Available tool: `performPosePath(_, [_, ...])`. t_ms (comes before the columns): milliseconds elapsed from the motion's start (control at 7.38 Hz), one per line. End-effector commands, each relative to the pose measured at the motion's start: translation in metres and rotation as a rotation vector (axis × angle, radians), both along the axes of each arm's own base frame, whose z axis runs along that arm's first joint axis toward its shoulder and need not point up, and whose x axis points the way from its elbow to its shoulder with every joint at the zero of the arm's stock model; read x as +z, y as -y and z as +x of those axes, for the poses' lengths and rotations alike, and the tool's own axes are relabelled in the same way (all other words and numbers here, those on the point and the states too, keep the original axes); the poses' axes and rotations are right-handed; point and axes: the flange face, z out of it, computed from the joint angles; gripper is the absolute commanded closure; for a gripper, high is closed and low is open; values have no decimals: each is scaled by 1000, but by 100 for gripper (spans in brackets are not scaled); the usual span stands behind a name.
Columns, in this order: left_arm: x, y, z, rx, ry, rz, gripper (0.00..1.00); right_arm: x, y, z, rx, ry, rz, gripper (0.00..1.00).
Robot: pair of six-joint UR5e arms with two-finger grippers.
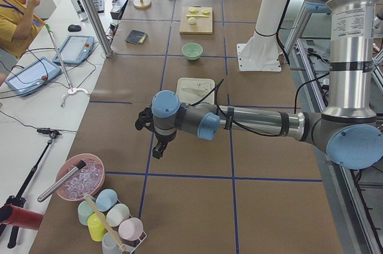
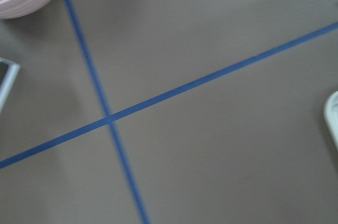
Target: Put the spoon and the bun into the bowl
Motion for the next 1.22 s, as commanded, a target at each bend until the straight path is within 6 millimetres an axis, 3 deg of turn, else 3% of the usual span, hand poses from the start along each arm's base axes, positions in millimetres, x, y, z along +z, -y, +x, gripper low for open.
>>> performPosePath(0, [-86,14,109,26,-106,-24,0,-1,0,0,0,0,2,0])
performPosePath(271, [-117,15,161,28,-82,10,0,-4,0,0,-2,1,18,0])
performPosePath(407, [-131,3,193,11,-50,27,0,-4,2,-1,-3,5,59,0])
performPosePath(678, [-162,-23,281,-27,-43,-61,0,2,0,-6,-15,4,73,0])
performPosePath(1085, [-165,-49,347,19,-14,-64,4,4,0,-12,-28,3,70,0])
